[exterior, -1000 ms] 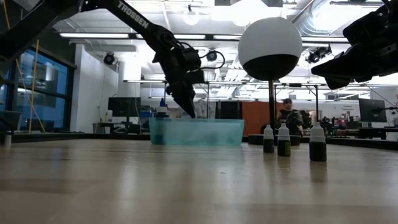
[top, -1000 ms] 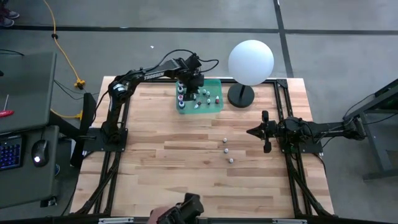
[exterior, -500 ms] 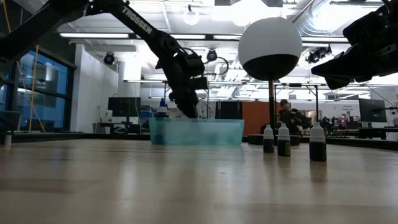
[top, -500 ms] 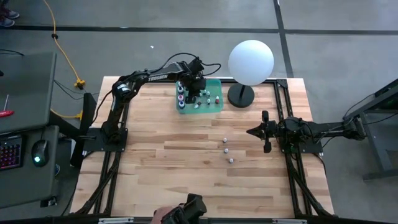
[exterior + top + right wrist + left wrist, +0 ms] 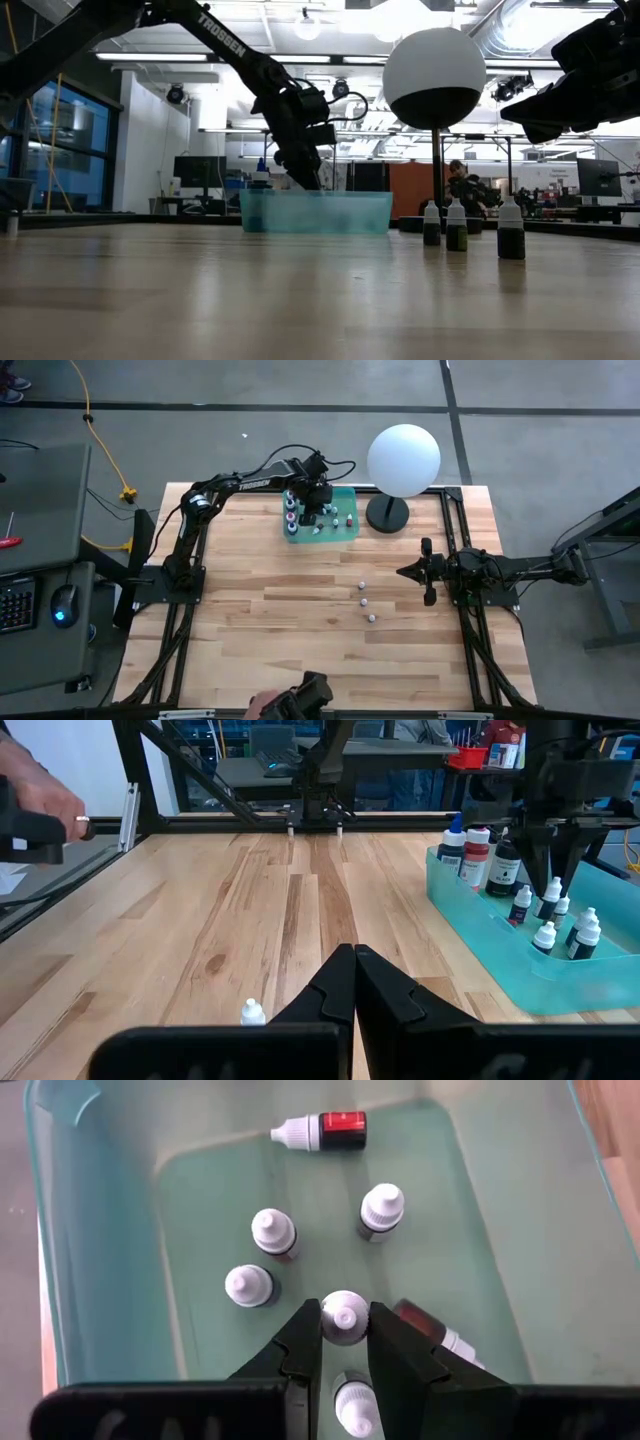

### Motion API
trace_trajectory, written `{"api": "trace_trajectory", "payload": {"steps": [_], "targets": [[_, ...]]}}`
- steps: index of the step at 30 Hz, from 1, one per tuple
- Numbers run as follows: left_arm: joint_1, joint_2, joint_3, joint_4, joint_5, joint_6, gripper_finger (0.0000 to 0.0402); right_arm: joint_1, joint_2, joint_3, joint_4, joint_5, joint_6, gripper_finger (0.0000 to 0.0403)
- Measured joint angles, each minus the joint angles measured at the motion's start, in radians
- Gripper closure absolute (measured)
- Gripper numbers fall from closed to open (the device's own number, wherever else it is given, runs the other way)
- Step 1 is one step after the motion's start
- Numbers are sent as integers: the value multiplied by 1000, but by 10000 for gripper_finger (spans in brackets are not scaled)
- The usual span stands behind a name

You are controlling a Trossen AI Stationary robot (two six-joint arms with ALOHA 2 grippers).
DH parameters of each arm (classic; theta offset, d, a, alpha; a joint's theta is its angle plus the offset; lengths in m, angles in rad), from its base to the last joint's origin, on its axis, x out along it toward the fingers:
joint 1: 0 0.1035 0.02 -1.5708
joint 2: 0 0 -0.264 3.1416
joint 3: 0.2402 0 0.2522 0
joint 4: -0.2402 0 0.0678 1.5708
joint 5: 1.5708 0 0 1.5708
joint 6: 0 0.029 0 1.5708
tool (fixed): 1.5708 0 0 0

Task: Pick & Place food coloring
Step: Put the small black food coloring bottle into the green bin

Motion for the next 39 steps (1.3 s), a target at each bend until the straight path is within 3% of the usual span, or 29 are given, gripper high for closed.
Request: {"api": "trace_trajectory", "payload": {"steps": [21, 30, 39], "targets": [[0, 0, 0, -1, -1, -1, 344, 0, 0, 0, 0, 0, 0, 402], [0, 1, 0, -1, -21, -2, 283, 0, 0, 0, 0, 0, 0, 402], [0, 1, 0, 2, -47, -1, 276, 0, 0, 0, 0, 0, 0, 402]]}}
